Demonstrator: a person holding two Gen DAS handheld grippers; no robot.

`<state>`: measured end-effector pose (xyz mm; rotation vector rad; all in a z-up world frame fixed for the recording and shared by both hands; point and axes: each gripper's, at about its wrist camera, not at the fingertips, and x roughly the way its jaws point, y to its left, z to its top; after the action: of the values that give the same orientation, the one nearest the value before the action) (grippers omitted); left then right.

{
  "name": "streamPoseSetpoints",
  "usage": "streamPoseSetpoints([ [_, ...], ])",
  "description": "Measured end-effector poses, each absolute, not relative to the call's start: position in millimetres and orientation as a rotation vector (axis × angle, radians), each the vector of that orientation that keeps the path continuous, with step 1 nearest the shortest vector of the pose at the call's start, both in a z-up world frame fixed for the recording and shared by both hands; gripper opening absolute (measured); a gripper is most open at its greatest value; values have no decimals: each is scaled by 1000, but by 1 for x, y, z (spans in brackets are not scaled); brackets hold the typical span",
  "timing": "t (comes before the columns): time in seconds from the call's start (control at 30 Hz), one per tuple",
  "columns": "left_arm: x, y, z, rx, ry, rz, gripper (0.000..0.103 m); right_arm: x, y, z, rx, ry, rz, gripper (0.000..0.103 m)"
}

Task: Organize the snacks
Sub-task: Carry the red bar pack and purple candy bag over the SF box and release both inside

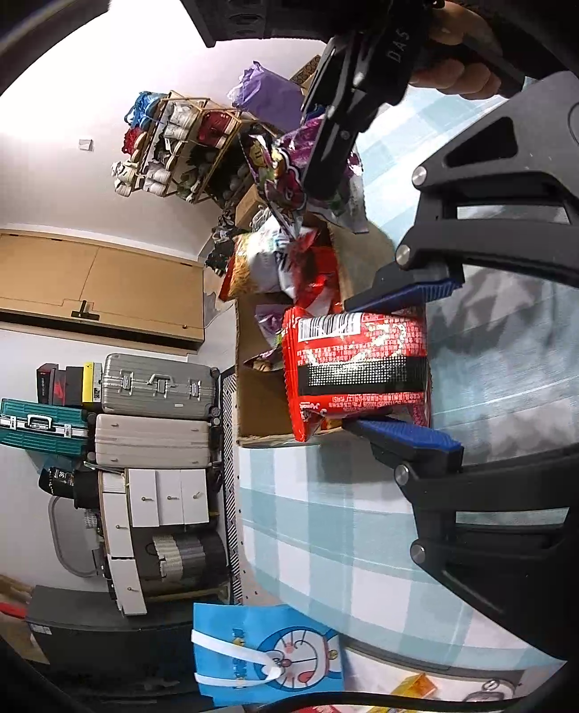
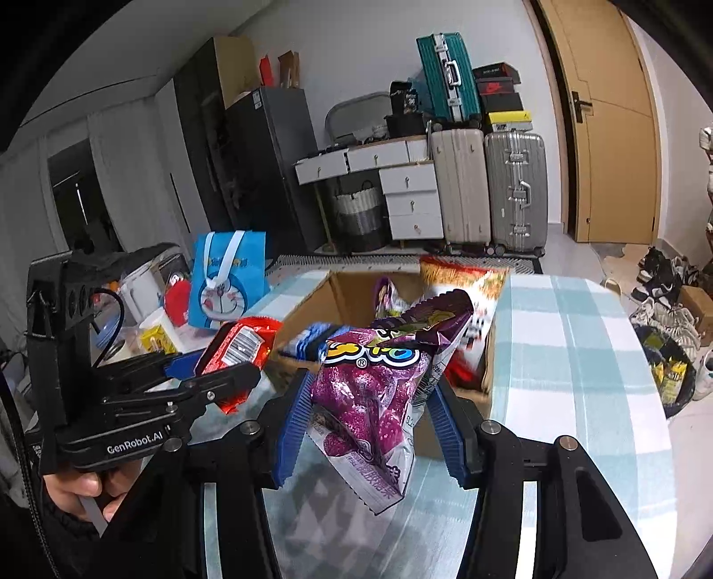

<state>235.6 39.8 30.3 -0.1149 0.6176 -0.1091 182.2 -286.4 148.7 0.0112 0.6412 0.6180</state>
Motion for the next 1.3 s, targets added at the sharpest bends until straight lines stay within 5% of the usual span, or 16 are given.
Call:
streamPoseSetpoints([
  [1.3,326,30,17,-83,643,-40,42,265,-238,131,-42,695,617,53],
])
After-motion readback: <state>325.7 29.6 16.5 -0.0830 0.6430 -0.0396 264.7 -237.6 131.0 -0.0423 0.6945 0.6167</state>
